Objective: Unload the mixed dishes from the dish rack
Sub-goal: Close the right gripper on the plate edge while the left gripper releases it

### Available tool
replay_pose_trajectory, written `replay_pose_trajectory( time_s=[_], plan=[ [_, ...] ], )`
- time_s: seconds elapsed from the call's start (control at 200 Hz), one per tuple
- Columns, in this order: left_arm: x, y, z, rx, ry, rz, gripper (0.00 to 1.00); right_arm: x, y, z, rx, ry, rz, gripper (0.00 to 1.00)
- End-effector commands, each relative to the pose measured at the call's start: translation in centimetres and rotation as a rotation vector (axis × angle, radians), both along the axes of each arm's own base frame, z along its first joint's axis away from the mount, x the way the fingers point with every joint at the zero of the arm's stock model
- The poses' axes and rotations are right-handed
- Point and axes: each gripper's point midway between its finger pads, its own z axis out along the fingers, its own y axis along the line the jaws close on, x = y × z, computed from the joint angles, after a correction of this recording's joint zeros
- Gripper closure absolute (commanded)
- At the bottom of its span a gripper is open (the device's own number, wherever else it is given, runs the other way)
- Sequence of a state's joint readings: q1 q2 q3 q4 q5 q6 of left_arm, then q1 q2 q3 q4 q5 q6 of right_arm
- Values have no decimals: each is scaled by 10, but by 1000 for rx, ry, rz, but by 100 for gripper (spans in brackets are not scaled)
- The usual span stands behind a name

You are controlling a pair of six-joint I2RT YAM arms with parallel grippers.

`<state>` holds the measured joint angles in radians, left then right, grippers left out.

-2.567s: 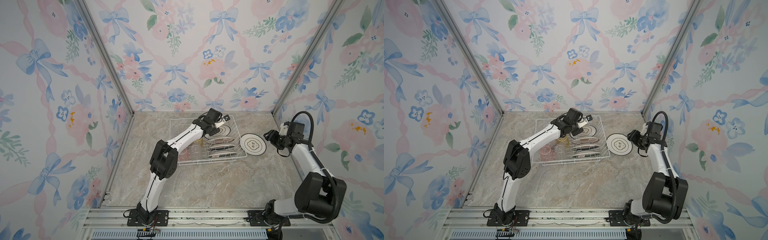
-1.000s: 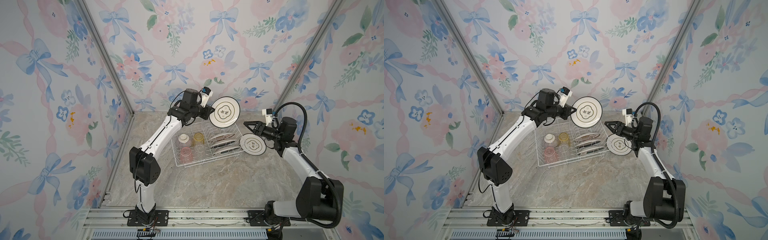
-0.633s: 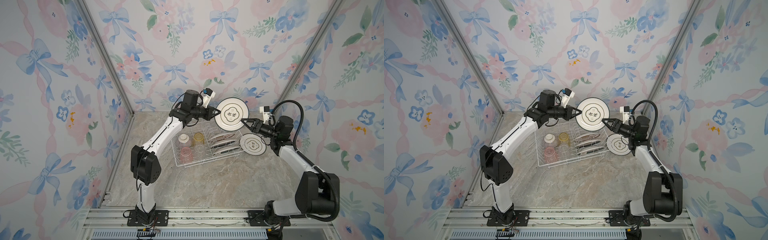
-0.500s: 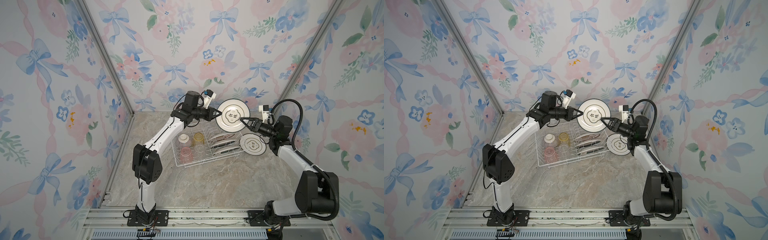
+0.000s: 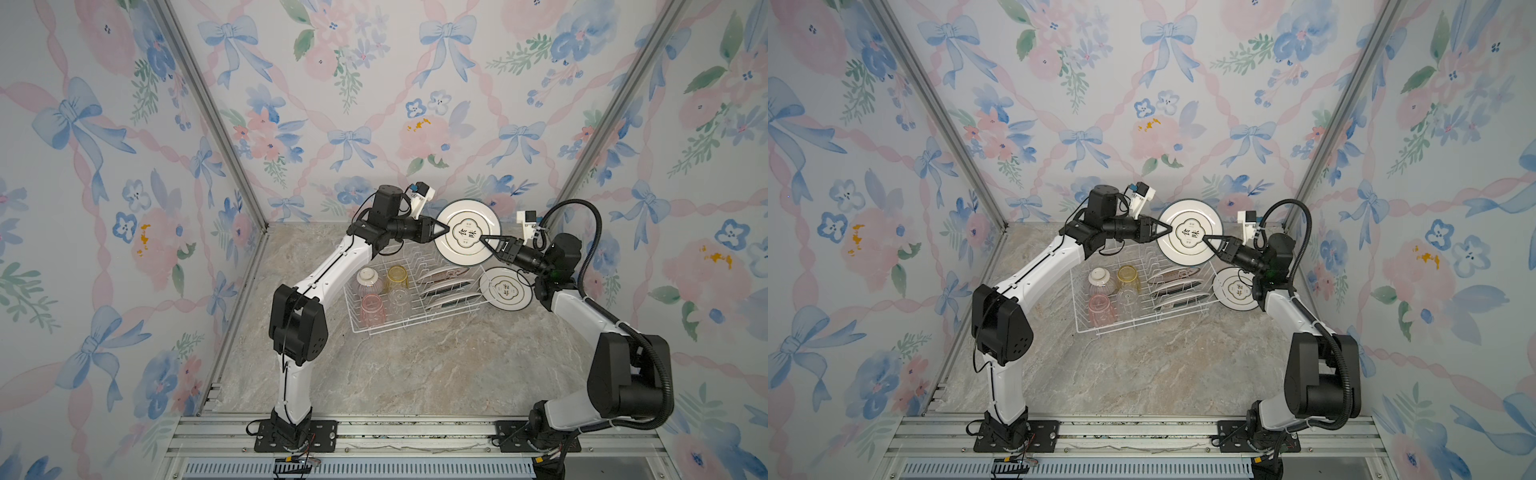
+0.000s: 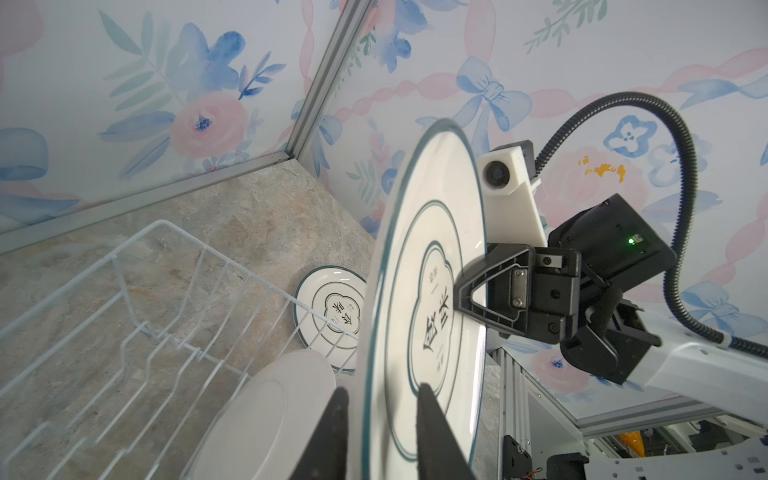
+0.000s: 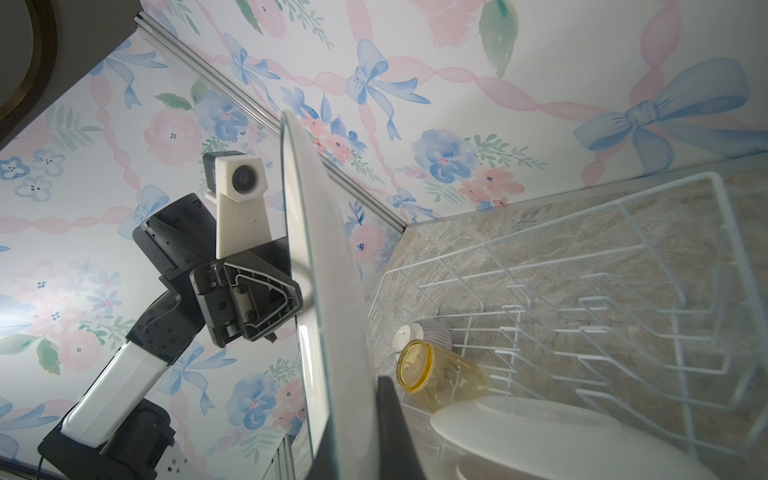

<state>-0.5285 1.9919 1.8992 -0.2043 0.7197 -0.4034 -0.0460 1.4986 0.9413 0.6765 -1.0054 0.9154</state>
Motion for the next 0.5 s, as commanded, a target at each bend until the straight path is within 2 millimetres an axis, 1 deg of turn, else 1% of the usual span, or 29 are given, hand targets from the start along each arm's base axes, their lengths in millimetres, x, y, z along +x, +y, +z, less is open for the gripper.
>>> replay_pose_trajectory(
  time_s=[0.0, 0.055, 0.115, 0.205, 0.21, 0.215, 0.255, 0.28, 0.365, 0.405, 0.495],
  plan=[
    [-18, -1, 12, 4, -74, -38, 65, -1, -18, 16, 9, -25, -66, 100],
    [-22, 0, 15, 11, -96, -37, 61, 1, -30, 13, 3, -11, -103, 100],
    [-27, 4, 20, 16, -120, -35, 61, 4, -45, 8, -14, 15, -157, 100],
    [-29, 14, 24, 41, -157, 11, 60, 6, -73, -8, -82, 85, -263, 100],
    [-28, 14, 22, 46, -156, 14, 60, 6, -74, -9, -88, 90, -269, 100],
    [-29, 15, 24, 45, -163, 18, 60, 6, -76, -10, -94, 93, -276, 100],
    [-28, 22, 23, 67, -180, 56, 60, 5, -88, -20, -148, 137, -326, 100],
    [-26, 28, 21, 85, -189, 84, 60, 4, -101, -30, -210, 176, -381, 100],
    [-21, 47, 8, 155, -207, 181, 59, -4, -136, -60, -360, 314, -507, 100],
    [-19, 54, 1, 187, -207, 216, 60, -8, -151, -74, -384, 381, -542, 100],
    [-16, 69, -15, 276, -204, 279, 60, -16, -178, -105, -363, 504, -597, 100]
  ],
)
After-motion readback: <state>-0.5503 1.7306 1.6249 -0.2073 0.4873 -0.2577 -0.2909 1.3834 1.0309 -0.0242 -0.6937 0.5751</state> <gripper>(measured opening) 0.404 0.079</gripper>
